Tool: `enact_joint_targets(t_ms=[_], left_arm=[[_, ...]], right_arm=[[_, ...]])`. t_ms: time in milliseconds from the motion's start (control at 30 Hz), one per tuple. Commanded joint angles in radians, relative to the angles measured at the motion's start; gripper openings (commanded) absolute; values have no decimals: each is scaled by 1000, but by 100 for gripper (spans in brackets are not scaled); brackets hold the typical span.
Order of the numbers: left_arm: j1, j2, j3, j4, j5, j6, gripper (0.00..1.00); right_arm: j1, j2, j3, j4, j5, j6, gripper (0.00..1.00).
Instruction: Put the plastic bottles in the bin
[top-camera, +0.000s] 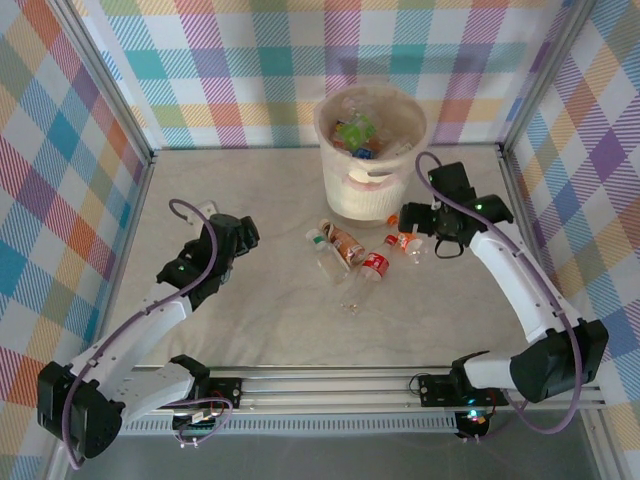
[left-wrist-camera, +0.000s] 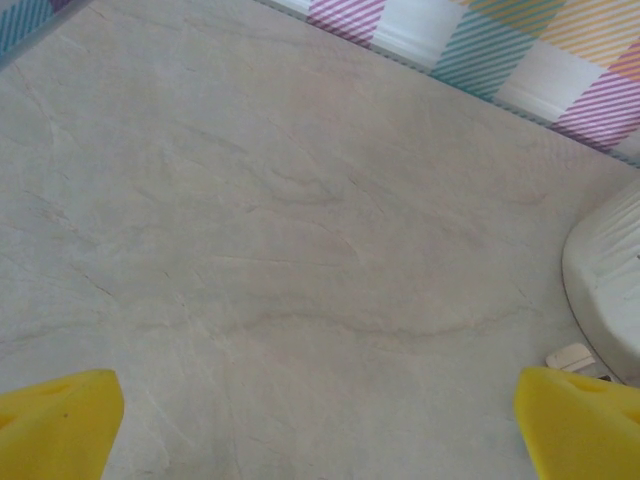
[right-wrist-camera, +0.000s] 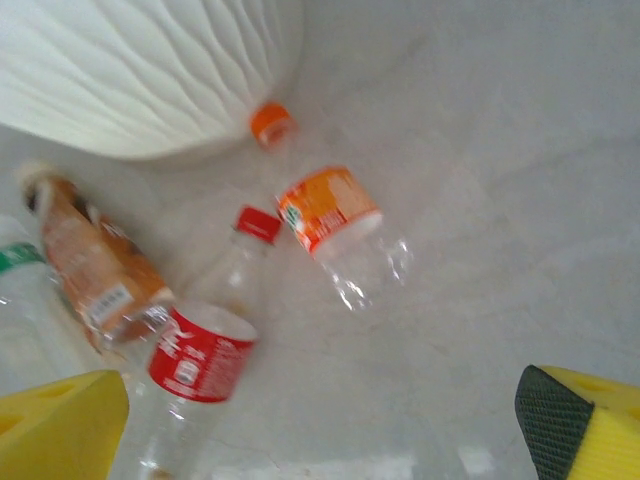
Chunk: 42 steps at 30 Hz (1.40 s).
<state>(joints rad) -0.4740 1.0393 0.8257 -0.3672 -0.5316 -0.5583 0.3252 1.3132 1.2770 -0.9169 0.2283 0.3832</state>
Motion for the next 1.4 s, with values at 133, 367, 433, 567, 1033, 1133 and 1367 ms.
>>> enact_joint_targets(t_ms=[133,367,433,567,1033,1133,1367], left_arm=[[31,38,22,30,66,-19,100],[38,36,7,37,93,-25,100],[43,31,4,38,97,-18,100],[54,36,9,36,116,2,100],[67,45,-20,73,178,-13,100],[67,49,-22,79,186,-15,100],[67,49,-22,80,198,-14,100]], right_arm=[[-46,80,-108,96,-36,-42,99],[-111,228,-111,190,-118,-83,97],[-125,264,-113,216,-142,-89,97],[-146,334,-99,242,-195,-96,96],[-174,448,-58,264,-220,-94,93],[-185,465,-50,275,-224,-93,92],[-202,505,-23,294,-242,-99,92]])
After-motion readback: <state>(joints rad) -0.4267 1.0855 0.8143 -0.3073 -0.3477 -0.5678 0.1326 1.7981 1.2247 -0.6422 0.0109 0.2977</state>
